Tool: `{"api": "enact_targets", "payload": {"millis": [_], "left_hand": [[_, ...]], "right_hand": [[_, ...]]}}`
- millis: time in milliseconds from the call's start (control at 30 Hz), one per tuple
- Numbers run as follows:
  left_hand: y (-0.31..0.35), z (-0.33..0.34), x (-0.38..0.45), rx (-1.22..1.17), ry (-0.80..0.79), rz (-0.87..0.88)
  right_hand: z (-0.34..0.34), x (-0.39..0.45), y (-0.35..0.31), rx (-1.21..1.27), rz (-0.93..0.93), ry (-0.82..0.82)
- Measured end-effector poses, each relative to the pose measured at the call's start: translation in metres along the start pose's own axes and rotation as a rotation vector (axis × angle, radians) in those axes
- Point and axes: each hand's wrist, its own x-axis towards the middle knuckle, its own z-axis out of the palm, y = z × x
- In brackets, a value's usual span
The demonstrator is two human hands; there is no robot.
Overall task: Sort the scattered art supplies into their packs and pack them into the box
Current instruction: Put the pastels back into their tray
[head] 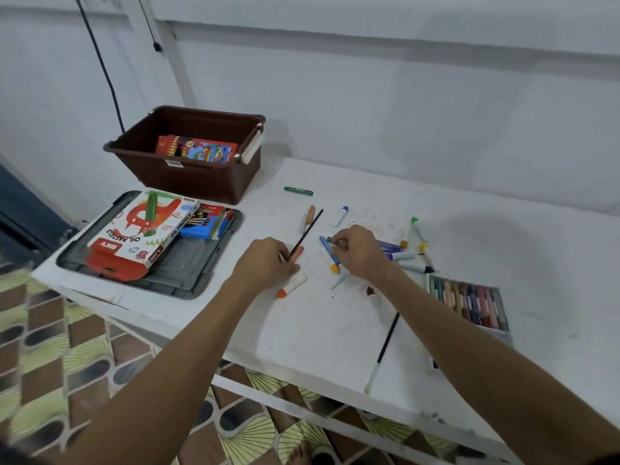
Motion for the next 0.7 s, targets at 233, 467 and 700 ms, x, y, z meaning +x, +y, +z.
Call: {"api": "enact_targets", "payload": {"millis": [233,467,700], "left_hand": [[-0.014,-0.004,0.007,-0.100,-0.041,-0.013],[-0.029,-0.013,0.010,-0.226,-0.034,-0.069],[-0.037,-0.019,0.009,-0.285,0.020,-0.082]], "right_hand": [[0.007,0.051,-0.033,0.138,-0.032,0.024],[0.020,0.081,-0.056,0.011,0.121,-0.007],[0.024,0.070,-0.062,0.026,0.203,0.023]]}}
